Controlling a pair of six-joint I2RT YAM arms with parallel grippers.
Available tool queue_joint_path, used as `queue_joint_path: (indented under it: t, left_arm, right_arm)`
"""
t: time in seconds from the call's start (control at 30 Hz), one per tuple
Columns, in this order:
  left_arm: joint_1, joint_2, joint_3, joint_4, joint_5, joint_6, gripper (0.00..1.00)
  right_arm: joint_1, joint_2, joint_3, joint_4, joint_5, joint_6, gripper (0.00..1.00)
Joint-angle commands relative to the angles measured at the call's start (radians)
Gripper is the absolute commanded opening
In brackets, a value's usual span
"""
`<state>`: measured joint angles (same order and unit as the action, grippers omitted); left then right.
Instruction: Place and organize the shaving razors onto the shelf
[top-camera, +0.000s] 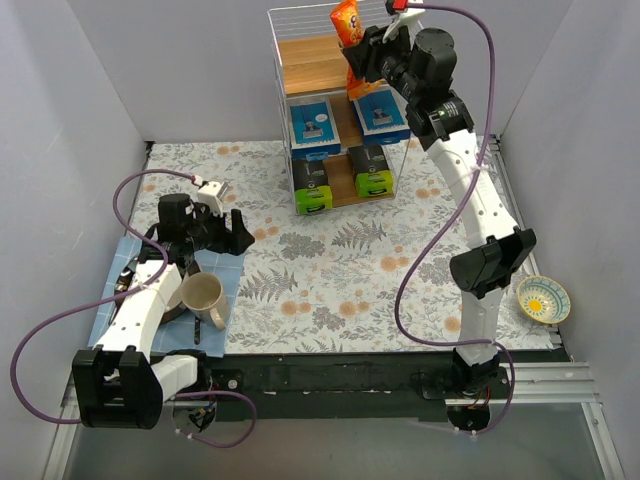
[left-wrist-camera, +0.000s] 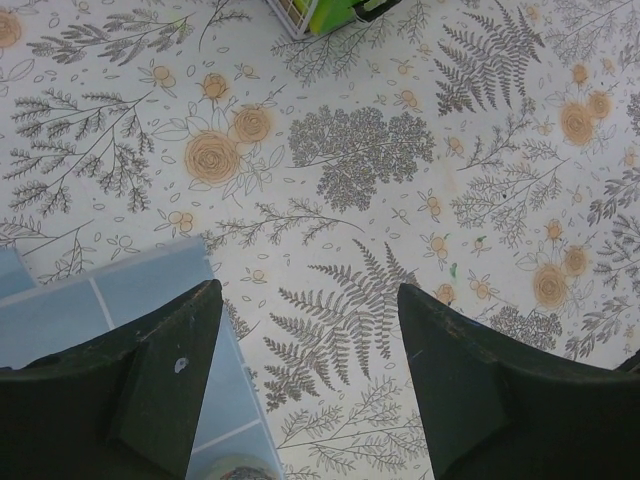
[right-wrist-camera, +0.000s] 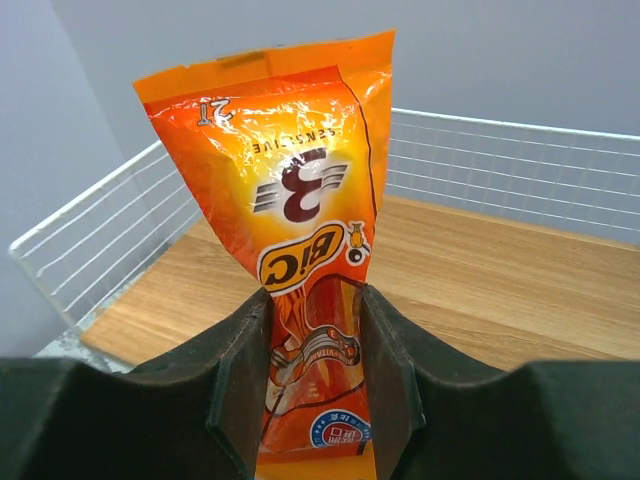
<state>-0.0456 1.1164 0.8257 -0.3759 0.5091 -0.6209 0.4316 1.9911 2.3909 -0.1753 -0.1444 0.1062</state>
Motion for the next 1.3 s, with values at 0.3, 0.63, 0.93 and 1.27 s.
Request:
queue_joint_path:
  t: [0.3,0.63,0.93,1.27]
  left_arm:
    - [0.043,-0.015,-0.011,-0.017,0.043,0.003,0.68]
    - [0.044,-0.009,-0.026,-0.004,0.057,-0.008,0.68]
    - [0.085,-0.029,-0.033,-0.003,0.057,-0.022,0.68]
    - [0.131,-0.049,-0.033,-0.008,0.074,-0.052,0.68]
  right_arm:
    - [0.009,0.117,0.074,0.138,0.104,0.009,0.55]
    - [0.019,0.118,0.073,0.155,0.14,0.009,0.54]
    - [0.073,0.133,0.04,0.146,0.215,0.013,0.51]
    - [0.114,0.163,0.082,0.166,0.367,0.023,0.48]
